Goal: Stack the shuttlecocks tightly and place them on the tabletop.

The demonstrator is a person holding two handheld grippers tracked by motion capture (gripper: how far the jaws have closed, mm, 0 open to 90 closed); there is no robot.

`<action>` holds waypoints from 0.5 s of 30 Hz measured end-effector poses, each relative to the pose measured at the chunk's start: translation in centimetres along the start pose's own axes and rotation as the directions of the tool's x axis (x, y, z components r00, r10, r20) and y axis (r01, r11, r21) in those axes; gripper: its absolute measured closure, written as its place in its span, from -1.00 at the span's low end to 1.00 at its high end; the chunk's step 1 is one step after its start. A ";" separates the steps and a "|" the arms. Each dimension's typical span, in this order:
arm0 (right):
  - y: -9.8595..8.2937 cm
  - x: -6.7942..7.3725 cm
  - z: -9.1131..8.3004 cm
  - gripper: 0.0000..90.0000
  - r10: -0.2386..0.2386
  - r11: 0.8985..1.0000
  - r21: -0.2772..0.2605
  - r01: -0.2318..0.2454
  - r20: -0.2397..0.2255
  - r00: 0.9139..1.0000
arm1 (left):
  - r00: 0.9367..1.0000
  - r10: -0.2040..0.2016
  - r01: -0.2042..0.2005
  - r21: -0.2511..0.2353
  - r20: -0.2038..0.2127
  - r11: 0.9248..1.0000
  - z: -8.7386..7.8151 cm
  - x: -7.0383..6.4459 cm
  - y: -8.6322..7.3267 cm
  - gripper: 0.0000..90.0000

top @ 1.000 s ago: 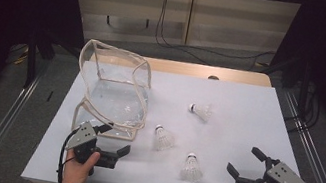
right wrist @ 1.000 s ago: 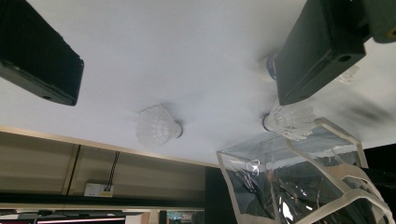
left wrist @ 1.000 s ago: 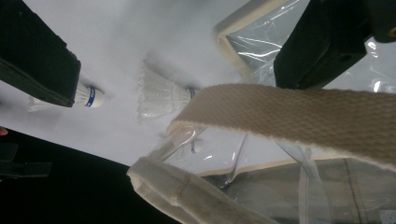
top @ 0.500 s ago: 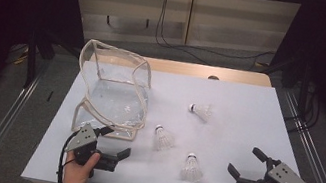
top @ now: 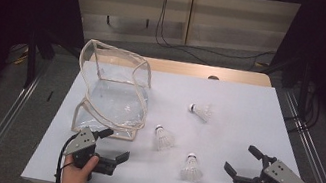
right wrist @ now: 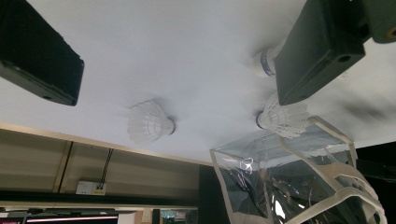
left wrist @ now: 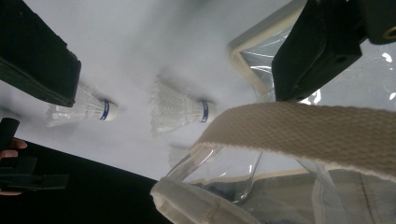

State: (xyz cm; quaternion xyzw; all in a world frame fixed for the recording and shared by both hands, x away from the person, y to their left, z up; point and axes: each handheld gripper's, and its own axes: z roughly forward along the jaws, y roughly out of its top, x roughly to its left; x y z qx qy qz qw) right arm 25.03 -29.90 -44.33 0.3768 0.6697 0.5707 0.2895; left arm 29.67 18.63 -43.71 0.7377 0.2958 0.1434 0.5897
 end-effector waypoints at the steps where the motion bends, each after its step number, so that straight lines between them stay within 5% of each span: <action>1: 0.0 0.0 0.0 -0.99 0.001 1.000 0.002 -0.001 -0.002 1.000 | 1.000 0.001 -0.001 0.003 -0.001 1.000 0.0 0.0 0.0 -0.97; 15: 0.0 0.0 -0.1 -0.98 -0.005 1.000 -0.004 0.005 -0.005 1.000 | 0.998 0.011 -0.014 0.044 0.068 0.999 1.8 -0.8 0.0 -0.96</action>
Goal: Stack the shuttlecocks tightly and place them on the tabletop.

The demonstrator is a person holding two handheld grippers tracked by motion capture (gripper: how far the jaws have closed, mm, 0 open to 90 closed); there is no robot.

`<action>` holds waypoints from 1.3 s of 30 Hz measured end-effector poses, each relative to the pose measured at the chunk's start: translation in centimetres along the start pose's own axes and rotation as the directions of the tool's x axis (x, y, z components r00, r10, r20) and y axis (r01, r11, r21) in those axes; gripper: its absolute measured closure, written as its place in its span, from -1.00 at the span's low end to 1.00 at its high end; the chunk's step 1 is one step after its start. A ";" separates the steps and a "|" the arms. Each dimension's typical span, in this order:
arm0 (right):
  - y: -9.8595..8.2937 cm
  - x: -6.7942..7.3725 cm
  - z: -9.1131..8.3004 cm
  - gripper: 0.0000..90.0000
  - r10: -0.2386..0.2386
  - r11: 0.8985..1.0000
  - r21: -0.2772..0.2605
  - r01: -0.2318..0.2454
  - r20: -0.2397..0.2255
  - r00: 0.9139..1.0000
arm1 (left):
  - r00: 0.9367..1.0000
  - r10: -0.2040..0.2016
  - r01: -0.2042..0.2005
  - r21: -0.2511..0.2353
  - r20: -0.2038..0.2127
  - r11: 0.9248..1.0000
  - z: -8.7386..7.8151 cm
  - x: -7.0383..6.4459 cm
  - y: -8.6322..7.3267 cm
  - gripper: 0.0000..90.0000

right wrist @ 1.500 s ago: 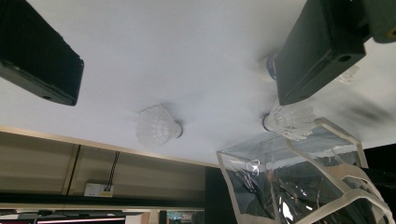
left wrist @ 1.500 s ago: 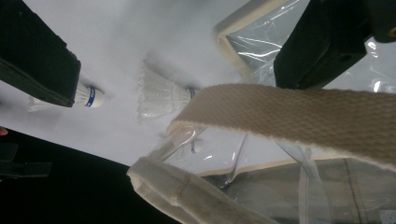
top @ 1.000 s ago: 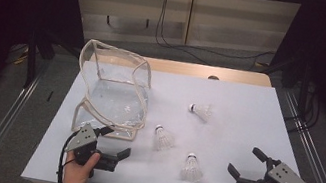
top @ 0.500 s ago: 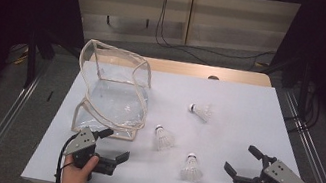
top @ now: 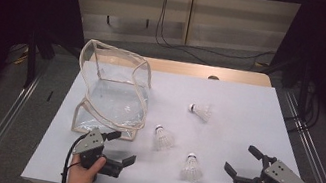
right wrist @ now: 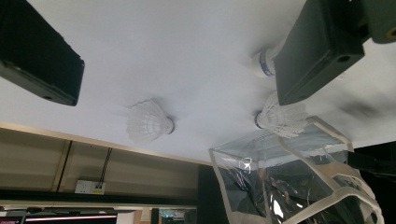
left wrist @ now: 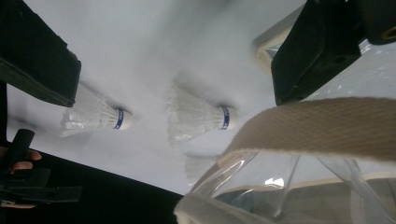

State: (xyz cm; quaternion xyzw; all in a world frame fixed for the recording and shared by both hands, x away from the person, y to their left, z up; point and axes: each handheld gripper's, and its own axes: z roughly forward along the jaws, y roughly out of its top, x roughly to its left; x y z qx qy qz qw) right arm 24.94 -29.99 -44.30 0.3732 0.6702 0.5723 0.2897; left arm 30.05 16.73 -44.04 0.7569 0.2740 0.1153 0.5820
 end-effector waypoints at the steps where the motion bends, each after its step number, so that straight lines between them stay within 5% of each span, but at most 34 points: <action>1: 0.0 0.0 0.0 -0.98 0.000 1.000 0.000 0.000 0.000 1.000 | 1.000 0.008 -0.008 0.009 0.004 1.000 0.1 0.0 0.0 -0.96; 26: 0.0 -0.1 0.1 -0.98 -0.002 1.000 0.005 0.002 -0.001 1.000 | 0.996 0.024 -0.026 0.029 0.091 0.999 2.6 -2.0 0.7 -0.96; 39: 0.1 -0.1 0.1 -0.98 -0.006 1.000 0.009 0.006 -0.002 1.000 | 0.996 0.027 -0.031 0.046 0.081 0.998 3.6 -2.4 0.9 -0.96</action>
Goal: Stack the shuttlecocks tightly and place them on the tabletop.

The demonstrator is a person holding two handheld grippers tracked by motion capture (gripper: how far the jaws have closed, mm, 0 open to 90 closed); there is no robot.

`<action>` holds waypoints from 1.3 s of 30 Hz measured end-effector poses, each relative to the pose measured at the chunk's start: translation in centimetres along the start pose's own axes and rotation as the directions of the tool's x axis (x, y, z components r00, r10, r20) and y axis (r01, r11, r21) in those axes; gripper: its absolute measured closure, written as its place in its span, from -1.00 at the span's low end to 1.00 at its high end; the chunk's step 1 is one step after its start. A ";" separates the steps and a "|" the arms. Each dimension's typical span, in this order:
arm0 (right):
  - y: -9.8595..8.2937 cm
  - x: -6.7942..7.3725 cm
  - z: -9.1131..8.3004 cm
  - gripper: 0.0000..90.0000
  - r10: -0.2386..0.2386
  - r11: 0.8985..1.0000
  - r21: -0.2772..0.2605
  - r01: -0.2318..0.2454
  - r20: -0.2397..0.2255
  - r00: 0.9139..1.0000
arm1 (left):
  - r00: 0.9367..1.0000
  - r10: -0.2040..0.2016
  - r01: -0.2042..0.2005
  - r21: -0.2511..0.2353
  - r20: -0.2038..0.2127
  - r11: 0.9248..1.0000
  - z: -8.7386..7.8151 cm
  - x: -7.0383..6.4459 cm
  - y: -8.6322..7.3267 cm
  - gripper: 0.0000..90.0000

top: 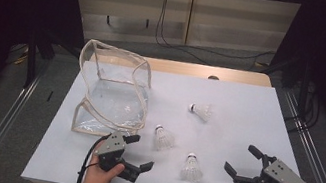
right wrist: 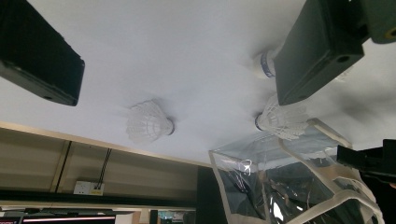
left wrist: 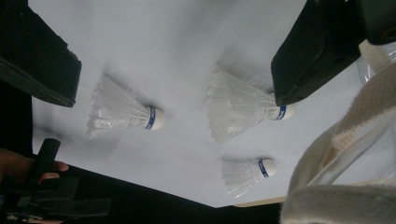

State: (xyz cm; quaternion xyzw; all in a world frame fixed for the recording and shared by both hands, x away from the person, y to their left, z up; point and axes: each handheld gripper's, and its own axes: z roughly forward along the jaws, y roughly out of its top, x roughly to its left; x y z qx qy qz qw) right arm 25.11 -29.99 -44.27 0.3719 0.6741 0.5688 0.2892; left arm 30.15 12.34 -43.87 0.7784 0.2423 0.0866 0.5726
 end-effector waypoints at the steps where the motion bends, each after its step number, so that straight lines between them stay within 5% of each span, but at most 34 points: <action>1: 0.0 0.0 0.0 -0.98 0.001 1.000 -0.001 -0.001 -0.002 1.000 | 1.000 0.004 -0.004 0.006 0.008 1.000 0.1 0.0 0.0 -0.96; 39: 0.0 0.1 0.0 -0.97 0.000 1.000 0.002 0.000 -0.006 1.000 | 1.000 0.012 -0.011 0.082 -0.011 0.997 3.6 -1.0 0.5 -0.94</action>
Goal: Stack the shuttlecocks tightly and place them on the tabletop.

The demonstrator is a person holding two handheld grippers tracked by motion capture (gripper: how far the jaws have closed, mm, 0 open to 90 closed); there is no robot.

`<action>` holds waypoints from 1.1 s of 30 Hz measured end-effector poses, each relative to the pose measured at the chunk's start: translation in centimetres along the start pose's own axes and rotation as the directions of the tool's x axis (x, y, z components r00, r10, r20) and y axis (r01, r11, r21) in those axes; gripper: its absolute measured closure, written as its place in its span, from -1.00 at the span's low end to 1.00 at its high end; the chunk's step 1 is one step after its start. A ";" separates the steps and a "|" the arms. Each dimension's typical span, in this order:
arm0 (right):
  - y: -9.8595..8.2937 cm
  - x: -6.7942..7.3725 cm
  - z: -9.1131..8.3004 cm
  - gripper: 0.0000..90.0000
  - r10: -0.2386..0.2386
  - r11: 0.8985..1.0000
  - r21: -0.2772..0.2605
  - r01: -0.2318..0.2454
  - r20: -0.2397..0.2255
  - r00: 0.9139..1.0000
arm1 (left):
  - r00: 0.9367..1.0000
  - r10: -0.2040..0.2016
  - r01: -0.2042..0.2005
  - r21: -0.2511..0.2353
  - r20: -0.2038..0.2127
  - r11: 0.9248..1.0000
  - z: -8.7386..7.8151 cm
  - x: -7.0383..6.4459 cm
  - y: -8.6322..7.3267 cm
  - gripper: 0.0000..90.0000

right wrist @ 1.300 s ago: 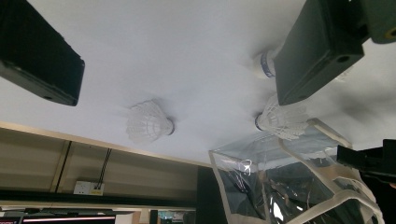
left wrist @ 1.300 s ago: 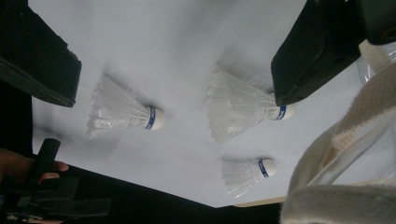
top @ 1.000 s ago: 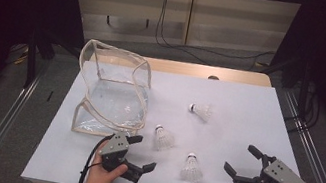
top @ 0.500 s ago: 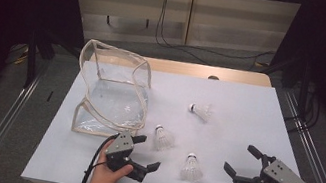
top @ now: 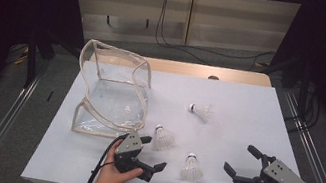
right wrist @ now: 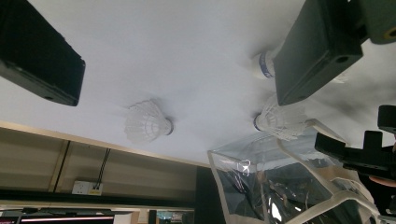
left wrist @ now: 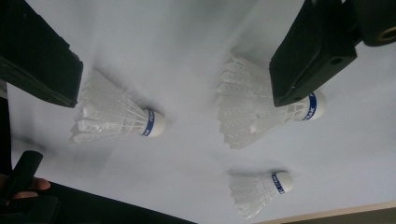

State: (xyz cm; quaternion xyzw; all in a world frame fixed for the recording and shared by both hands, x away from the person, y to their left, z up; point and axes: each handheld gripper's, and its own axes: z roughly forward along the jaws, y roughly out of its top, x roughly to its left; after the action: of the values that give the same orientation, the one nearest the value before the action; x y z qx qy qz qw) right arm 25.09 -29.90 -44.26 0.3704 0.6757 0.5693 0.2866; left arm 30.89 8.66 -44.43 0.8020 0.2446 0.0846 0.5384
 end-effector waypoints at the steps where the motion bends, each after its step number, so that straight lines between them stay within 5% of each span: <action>1: 0.0 0.0 0.0 -0.97 -0.002 1.000 0.001 0.002 0.004 1.000 | 1.000 0.005 -0.005 0.007 -0.003 1.000 0.1 0.0 0.0 -0.94; 20: 0.0 0.0 -0.1 -0.97 0.001 1.000 -0.003 -0.001 0.000 1.000 | 0.998 -0.016 0.017 0.010 -0.056 1.000 1.3 -0.1 0.6 -0.94; 33: 0.0 0.0 -0.1 -0.97 0.005 1.000 -0.005 -0.005 -0.002 1.000 | 0.994 0.007 0.003 0.090 -0.113 0.996 2.6 -0.1 0.5 -0.84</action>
State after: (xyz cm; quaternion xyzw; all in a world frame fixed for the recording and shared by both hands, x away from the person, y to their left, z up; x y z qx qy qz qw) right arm 25.06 -29.96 -44.24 0.3707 0.6736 0.5722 0.2854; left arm 32.04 6.33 -45.03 0.8195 0.2776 0.1192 0.4871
